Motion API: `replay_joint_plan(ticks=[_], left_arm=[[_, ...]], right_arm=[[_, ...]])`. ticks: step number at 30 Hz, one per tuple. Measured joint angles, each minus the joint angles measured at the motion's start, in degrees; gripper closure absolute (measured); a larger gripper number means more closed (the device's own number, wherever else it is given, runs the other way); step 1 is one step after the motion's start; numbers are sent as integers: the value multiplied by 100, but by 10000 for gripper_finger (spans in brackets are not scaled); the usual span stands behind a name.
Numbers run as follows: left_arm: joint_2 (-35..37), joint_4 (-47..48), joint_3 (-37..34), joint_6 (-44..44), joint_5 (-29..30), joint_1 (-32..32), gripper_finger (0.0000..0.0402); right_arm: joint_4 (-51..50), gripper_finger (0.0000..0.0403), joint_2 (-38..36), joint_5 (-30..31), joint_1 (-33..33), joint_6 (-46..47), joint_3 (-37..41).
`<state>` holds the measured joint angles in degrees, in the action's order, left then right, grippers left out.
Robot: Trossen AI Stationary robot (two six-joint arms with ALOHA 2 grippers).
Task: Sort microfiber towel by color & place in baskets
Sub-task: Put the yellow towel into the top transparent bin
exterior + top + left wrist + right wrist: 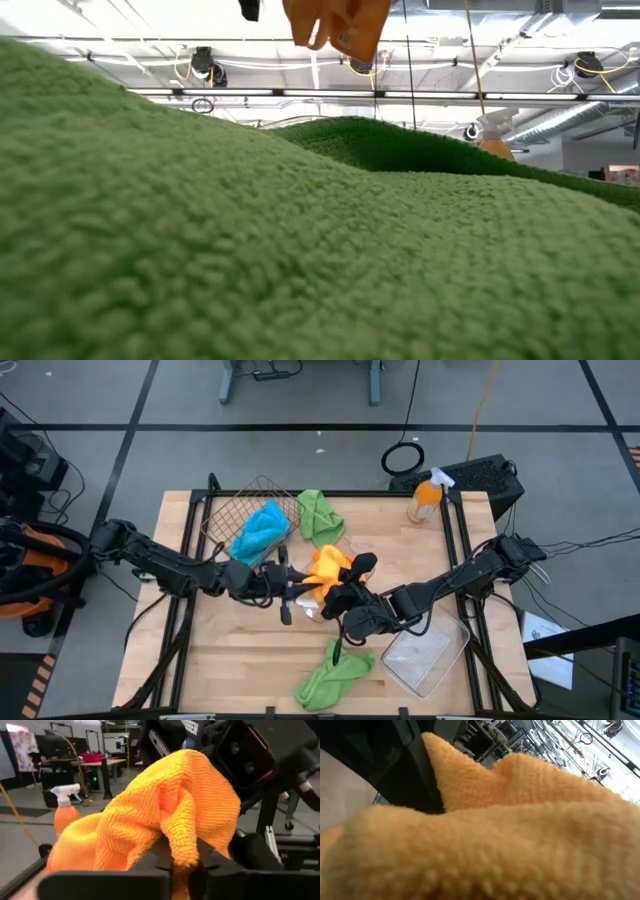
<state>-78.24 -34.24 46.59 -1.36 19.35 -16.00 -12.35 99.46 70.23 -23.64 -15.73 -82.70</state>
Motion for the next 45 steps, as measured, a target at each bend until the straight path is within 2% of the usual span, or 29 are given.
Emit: replay_joint_plan(ticks=[4,8,11,15,17,20,30,33,36,40,45], left_arm=[[79,273,0,-370,-44,64,382],[414,984,0,-543,-24,159,390],[734,1570,0,-542,33,284,391],[1053,2419,-2,-495,42,511,391],[1094,2855,-3,-289,40,634,391],[1035,3048,-64,82,-170,770,391],[716,2809,-532,537,-253,821,391],[695,2635,-581,559,-293,821,391],[517,2434,-579,564,-664,820,391],[68,2155,-579,541,-1159,816,384],[-390,2099,-579,559,-1176,957,382]], right_arm=[[-108,368,0,-7,-82,181,0],[-712,302,-14,-51,-247,983,0],[-1368,243,-26,-574,-328,1844,-2],[-2114,178,-26,-1777,-359,2877,-2],[-2334,157,-26,-2250,-356,3220,-2],[-2448,139,-26,-2442,-371,3452,-2],[-2670,133,-350,-3264,-713,3899,-2],[-2645,133,-412,-3194,-804,3887,-2],[-2343,138,-422,-2933,-804,3646,-2],[-2041,162,-422,-3000,-659,3310,-2],[-2143,230,-273,-3099,-334,3388,-4]])
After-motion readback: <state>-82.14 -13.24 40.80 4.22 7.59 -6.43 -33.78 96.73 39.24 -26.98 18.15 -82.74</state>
